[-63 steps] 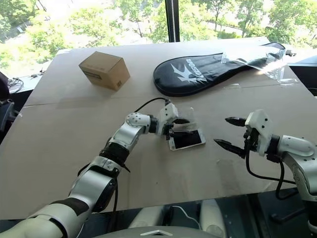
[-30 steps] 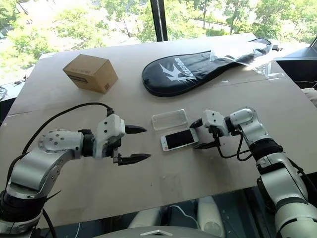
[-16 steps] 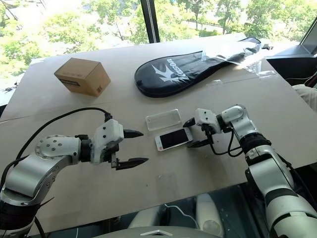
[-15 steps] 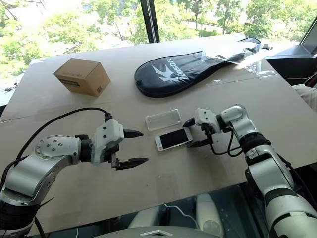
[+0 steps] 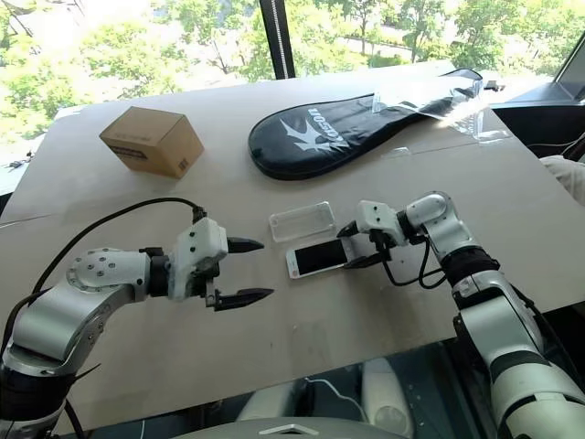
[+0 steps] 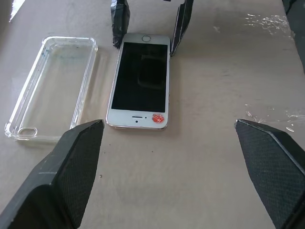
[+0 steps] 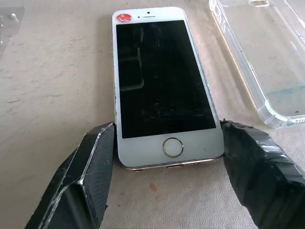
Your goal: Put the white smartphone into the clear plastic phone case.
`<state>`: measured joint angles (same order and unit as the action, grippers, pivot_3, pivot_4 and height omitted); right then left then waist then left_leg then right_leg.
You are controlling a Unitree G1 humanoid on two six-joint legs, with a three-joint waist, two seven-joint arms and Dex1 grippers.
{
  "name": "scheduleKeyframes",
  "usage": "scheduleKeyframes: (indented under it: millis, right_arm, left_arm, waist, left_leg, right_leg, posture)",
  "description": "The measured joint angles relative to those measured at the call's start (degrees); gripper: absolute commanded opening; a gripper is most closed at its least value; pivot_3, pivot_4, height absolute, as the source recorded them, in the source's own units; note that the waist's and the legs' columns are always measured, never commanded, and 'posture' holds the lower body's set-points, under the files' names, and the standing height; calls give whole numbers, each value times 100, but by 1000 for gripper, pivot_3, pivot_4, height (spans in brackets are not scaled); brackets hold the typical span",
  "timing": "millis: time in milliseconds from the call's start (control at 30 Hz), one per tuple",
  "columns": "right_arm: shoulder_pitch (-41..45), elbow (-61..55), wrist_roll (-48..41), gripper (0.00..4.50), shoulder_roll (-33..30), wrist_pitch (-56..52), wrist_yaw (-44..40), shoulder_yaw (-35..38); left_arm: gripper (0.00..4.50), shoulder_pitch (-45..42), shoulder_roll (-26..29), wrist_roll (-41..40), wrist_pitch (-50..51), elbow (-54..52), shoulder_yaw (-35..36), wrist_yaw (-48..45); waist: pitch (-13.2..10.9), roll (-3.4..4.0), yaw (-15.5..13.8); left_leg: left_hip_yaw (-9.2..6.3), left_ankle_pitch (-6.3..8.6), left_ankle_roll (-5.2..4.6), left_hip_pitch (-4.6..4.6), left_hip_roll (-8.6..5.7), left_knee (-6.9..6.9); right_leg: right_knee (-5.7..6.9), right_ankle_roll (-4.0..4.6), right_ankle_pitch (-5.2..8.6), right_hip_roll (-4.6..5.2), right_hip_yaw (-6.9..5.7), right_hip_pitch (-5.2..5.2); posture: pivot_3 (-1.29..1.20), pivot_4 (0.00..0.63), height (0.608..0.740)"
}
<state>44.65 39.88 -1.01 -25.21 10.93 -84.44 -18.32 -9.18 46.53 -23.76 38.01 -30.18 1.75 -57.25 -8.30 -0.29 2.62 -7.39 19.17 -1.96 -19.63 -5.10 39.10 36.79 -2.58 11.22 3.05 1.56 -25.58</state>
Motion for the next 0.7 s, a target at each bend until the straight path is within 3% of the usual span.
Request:
scheduleKeyframes:
  millis: [133, 233, 467, 700]
  right_arm:
    - [-485, -1073, -139, 2945, -202, -516, -27, 17]
    - [-876, -1936, -267, 2945, -400, -1053, -47, -12]
    - [-1114, -3240, -731, 2945, -558, -2038, 314, 197]
    - [-425, -2901, -788, 2945, -592, -2144, 661, 372]
  left_arm:
    - [4500, -511, -373, -130, -216, 365, 27, 161]
    - [3659, -805, -524, -219, -389, 696, 105, 179]
    - [197, -1061, -573, -275, -610, 1174, 114, 149]
    - [62, -1326, -574, -226, -770, 1436, 51, 128]
  waist:
    - [-1, 1, -62]
    - [-3, 4, -72]
    - [-5, 4, -73]
    - [-5, 4, -83]
  left_leg:
    - [-11, 0, 1, -20, -2, 6]
    - [-12, 0, 1, -27, -5, 6]
    - [-14, 0, 1, -26, -5, 6]
    - [-15, 0, 0, -26, -7, 7]
  right_leg:
    - [-5, 0, 0, 4, -14, -9]
    - [-7, 0, 0, 7, -16, -16]
    - [-7, -1, 0, 6, -19, -15]
    - [-8, 0, 0, 7, -22, -15]
  posture:
    - [0, 150, 740]
    - [0, 150, 740]
    - [0, 150, 740]
    - [0, 150, 740]
